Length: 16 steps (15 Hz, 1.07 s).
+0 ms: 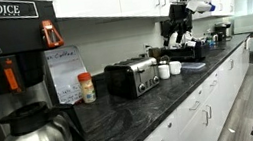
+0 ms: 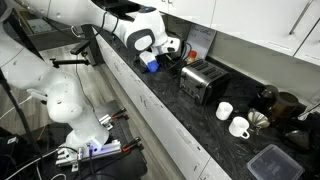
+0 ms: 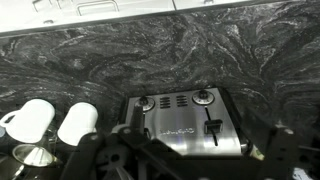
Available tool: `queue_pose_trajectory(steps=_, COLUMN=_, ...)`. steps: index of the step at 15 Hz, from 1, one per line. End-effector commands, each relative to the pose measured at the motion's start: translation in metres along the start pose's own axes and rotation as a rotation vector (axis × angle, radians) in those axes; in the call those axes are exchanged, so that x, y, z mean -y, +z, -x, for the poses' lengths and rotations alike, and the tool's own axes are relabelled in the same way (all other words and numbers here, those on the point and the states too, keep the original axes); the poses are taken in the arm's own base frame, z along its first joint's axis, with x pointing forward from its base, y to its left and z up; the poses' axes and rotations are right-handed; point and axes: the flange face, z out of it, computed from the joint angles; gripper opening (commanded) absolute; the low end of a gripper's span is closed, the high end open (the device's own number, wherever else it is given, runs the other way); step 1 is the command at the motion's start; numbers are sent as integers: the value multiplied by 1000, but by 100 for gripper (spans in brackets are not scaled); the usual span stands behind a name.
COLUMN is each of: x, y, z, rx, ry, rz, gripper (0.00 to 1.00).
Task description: Push down the lever of the toaster machine
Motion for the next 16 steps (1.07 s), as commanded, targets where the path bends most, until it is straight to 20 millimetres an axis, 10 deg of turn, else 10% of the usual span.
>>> queue_pose_trajectory(steps=1, x=5, y=31, z=-31, rx=-8, ry=-45, rz=-45, gripper=100)
queue_pose_trajectory(steps=16, x=24, y=116, z=-107, rx=81, ry=-157, rz=-185, gripper=100)
